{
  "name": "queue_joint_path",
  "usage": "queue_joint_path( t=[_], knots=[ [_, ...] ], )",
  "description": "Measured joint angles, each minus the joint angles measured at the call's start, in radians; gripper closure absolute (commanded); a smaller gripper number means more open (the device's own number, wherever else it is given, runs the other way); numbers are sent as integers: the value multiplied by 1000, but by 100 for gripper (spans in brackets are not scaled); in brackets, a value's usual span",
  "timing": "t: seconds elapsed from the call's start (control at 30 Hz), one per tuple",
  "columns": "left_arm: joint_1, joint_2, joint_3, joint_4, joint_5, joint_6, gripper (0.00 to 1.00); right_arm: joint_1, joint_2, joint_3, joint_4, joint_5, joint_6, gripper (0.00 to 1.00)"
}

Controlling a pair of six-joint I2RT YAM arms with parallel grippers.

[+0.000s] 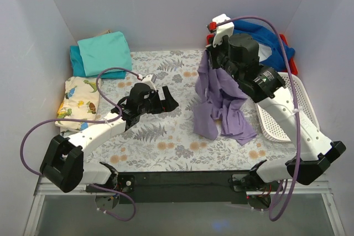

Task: Fold and stack the t-shirts
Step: Flatten the tshirt out

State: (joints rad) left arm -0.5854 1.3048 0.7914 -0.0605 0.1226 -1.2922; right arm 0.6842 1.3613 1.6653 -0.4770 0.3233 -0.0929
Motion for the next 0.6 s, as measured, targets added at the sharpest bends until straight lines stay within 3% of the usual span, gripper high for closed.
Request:
queue_joint_path(
  t=[0.33, 0.47, 0.6],
  knots=[
    [21, -82, -13, -39, -64, -23, 2, 158, 107, 301, -51, -76, 2, 99],
    [28, -132, -13, -61, -109, -23, 2, 165, 77, 269, -25, 26, -37, 99],
    [34, -156, -13, -72, -149, -20, 2, 136, -14, 48, 36, 212, -71, 99]
  ],
)
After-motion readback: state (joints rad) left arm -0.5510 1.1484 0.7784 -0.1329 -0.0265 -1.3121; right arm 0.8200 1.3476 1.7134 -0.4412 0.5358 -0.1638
